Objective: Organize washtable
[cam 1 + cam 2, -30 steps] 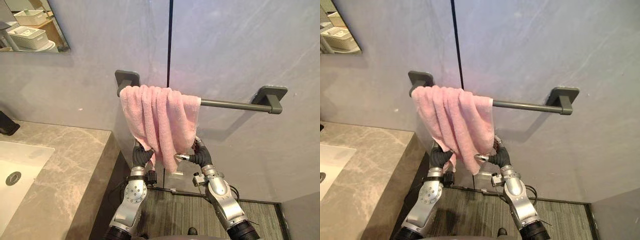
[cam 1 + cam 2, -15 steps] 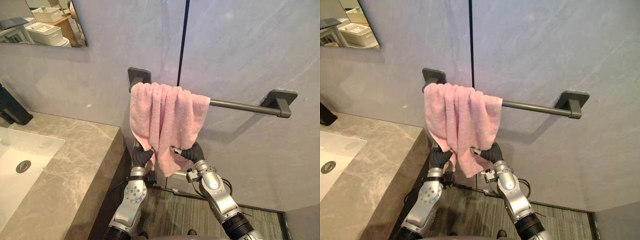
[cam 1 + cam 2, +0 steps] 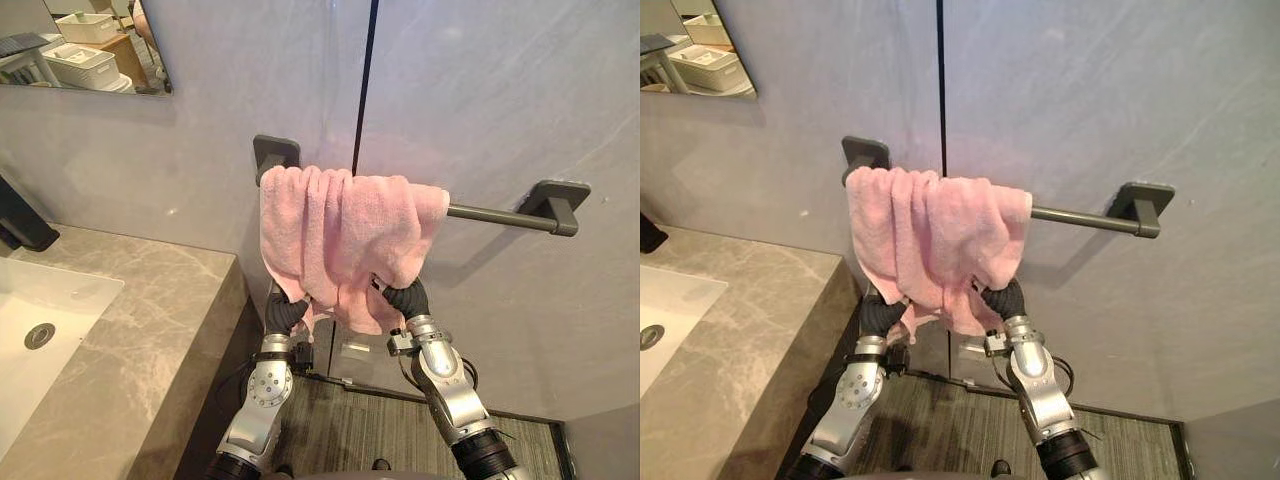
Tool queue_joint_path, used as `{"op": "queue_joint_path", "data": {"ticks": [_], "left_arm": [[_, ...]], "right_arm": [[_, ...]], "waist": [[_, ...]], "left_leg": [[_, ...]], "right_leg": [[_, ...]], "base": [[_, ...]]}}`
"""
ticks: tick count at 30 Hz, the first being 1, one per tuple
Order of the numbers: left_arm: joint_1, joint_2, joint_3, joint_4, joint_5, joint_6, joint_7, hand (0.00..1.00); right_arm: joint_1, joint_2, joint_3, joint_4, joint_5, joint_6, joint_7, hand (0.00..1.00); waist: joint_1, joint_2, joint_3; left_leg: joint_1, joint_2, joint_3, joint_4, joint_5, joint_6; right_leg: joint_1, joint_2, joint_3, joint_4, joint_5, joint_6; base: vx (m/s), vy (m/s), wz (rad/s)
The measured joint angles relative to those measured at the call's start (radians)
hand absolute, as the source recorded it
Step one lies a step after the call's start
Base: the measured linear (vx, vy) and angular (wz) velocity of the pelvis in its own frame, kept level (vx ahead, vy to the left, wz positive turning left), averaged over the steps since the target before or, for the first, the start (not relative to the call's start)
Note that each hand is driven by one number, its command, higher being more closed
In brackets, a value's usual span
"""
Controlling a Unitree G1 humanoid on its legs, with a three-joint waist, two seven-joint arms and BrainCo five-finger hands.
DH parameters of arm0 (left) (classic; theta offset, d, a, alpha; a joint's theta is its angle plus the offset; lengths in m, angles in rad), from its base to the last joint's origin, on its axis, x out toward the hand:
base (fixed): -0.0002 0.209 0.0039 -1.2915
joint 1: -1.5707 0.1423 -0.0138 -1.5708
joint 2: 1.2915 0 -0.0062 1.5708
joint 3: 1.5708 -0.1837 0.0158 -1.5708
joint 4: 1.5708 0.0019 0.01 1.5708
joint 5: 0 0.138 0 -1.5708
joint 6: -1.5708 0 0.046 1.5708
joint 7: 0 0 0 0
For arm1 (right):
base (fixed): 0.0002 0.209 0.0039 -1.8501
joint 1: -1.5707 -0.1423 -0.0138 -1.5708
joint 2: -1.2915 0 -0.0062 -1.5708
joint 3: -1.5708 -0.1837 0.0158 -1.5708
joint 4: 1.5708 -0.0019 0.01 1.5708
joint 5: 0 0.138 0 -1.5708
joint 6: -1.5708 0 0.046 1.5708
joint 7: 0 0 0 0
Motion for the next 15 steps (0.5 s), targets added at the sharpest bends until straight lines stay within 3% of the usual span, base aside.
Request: {"op": "queue_joint_path", "data": {"ticks": [15], "left_arm": [[0.0,-0.021,0.046,-0.028,-0.017,-0.001,-0.003,1.0]], "right_arm": [[0.06,0.061,-0.119,-0.097,0.037,-0.019,-0.016,1.0]], "waist": [[-0.015,0.001,0.0]], "left_leg": [[0.017,-0.002,0.028,-0.016,0.0,0.0]], "right_leg": [[-0.012,0.0,0.027,0.0,0.004,0.001]], "base": [[-0.02,-0.005,-0.06]]}}
